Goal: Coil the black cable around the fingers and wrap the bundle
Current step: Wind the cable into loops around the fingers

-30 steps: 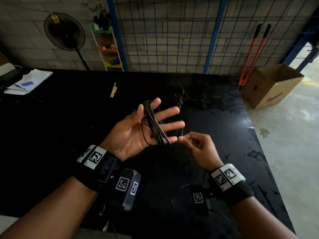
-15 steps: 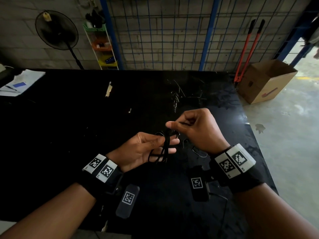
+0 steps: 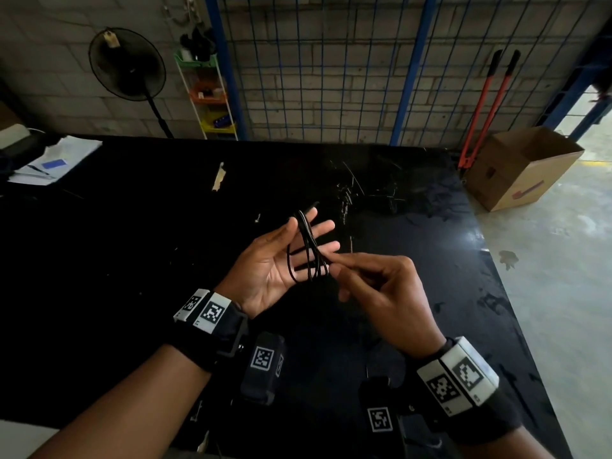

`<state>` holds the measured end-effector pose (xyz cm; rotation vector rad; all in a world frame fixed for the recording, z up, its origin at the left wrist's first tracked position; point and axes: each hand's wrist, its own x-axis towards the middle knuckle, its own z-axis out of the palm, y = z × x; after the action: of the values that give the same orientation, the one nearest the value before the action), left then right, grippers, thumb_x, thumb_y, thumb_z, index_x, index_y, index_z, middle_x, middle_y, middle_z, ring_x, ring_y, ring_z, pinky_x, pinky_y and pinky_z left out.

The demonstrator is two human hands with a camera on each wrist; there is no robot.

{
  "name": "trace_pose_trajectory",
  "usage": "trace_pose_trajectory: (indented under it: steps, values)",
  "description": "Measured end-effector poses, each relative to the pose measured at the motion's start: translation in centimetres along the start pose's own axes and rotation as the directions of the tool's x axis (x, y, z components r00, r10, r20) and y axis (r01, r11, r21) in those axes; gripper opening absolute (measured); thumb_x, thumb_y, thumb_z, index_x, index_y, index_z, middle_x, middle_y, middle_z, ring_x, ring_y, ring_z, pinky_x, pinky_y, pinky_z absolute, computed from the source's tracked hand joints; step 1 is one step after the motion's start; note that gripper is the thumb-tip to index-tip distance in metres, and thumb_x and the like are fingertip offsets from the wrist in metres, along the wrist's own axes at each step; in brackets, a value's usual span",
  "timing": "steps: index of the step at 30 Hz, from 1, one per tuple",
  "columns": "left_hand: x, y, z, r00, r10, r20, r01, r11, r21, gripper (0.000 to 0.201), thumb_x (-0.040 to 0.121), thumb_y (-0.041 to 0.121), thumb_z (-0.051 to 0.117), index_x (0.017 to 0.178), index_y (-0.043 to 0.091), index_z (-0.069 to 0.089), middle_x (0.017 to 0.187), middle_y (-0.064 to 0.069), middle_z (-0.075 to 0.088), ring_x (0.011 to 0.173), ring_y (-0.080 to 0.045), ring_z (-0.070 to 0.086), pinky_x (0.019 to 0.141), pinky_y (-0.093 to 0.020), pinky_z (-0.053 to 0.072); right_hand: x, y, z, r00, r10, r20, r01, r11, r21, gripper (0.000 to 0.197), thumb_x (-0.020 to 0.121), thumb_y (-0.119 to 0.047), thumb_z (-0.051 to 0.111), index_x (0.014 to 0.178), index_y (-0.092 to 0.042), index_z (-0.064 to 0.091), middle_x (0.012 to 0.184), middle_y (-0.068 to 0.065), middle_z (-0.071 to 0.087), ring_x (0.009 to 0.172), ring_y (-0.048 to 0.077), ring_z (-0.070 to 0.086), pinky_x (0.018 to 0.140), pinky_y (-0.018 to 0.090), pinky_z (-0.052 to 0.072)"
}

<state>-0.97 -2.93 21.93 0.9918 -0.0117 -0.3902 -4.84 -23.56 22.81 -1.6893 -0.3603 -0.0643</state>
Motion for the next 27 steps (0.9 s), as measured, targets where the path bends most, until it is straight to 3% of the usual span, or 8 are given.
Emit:
trace_pose_trajectory:
  steps: [3,8,11,14,17,20,23,27]
  values:
    - [0.3,0.6,0.0,0.998,0.05,0.027,-0.047,0.993,-0.109,0.044,0.1,0.04,0.045,0.138,0.024,0.062,0.151,-0.018,0.057,0.137,-0.045,0.055,0.111,-0.065,0.043,-0.5,1.0,0.0,0.997,0.074,0.022,-0.076,0.994,0.079,0.021,0.095,-0.009,0.072,0.107,-0.022,0.084,0.059,0.003,0.068,0.049,0.0,0.053,0.052,0.011,0.04]
    - [0.4,2.1,-0.5,0.983,0.141,0.116,-0.105,0.957,-0.27,0.04,0.1,0.041,0.044,0.129,0.028,0.069,0.155,-0.019,0.051,0.141,-0.048,0.049,0.11,-0.068,0.043,-1.1,3.6,-0.3,0.972,0.223,0.077,-0.229,0.971,0.07,0.018,0.096,-0.014,0.071,0.105,-0.023,0.085,0.058,0.001,0.067,0.047,0.003,0.051,0.048,0.014,0.038]
    - [0.1,3.1,-0.5,0.961,0.126,0.248,-0.038,0.942,-0.333,0.04,0.103,0.038,0.045,0.137,0.024,0.062,0.162,-0.021,0.039,0.149,-0.052,0.031,0.115,-0.072,0.031,-1.0,5.1,-0.5,0.954,0.288,0.081,-0.292,0.956,0.03,0.014,0.097,-0.021,0.071,0.1,-0.02,0.085,0.057,0.0,0.065,0.044,0.004,0.048,0.046,0.016,0.037]
    - [-0.4,3.3,0.0,0.924,0.089,0.373,0.048,0.939,-0.342,0.04,0.106,0.034,0.047,0.14,0.017,0.058,0.162,-0.025,0.038,0.151,-0.054,0.019,0.118,-0.074,0.018,-0.4,6.2,-0.6,0.939,0.341,0.035,-0.341,0.94,0.005,0.02,0.092,-0.031,0.075,0.084,-0.014,0.082,0.051,-0.004,0.06,0.043,0.005,0.046,0.047,0.021,0.038]
    - [-1.1,3.0,0.4,0.893,0.017,0.45,0.127,0.95,-0.286,0.04,0.106,0.032,0.049,0.14,0.014,0.059,0.163,-0.025,0.037,0.152,-0.053,0.021,0.118,-0.073,0.015,0.6,6.2,-1.3,0.943,0.334,-0.009,-0.334,0.942,-0.039,0.034,0.082,-0.047,0.077,0.074,-0.014,0.077,0.05,-0.007,0.058,0.043,0.005,0.048,0.046,0.024,0.041]
    - [-1.9,2.1,0.7,0.882,-0.071,0.467,0.192,0.957,-0.216,0.04,0.106,0.031,0.051,0.14,0.012,0.059,0.165,-0.026,0.032,0.151,-0.056,0.016,0.119,-0.073,0.015,2.1,5.7,-2.3,0.96,0.279,-0.02,-0.279,0.952,-0.127,0.028,0.083,-0.044,0.079,0.075,-0.018,0.077,0.054,-0.006,0.062,0.048,0.0,0.05,0.052,0.019,0.041]
    - [-2.9,1.1,0.4,0.897,-0.161,0.411,0.183,0.983,-0.014,0.042,0.102,0.032,0.059,0.138,0.011,0.062,0.162,-0.028,0.035,0.148,-0.057,0.031,0.118,-0.074,0.02,3.8,4.6,-3.1,0.979,0.197,-0.053,-0.204,0.962,-0.184,0.029,0.077,-0.047,0.084,0.068,-0.022,0.073,0.057,-0.001,0.066,0.054,0.004,0.054,0.057,0.025,0.045]
    - [-3.5,0.0,0.0,0.921,-0.238,0.308,0.142,0.942,0.305,0.048,0.099,0.03,0.062,0.133,-0.003,0.062,0.154,-0.023,0.051,0.141,-0.047,0.051,0.115,-0.066,0.034,5.0,2.1,-3.5,0.991,0.134,-0.018,-0.132,0.93,-0.342,0.03,0.077,-0.043,0.088,0.066,-0.021,0.07,0.057,-0.005,0.064,0.047,0.0,0.053,0.05,0.013,0.044]
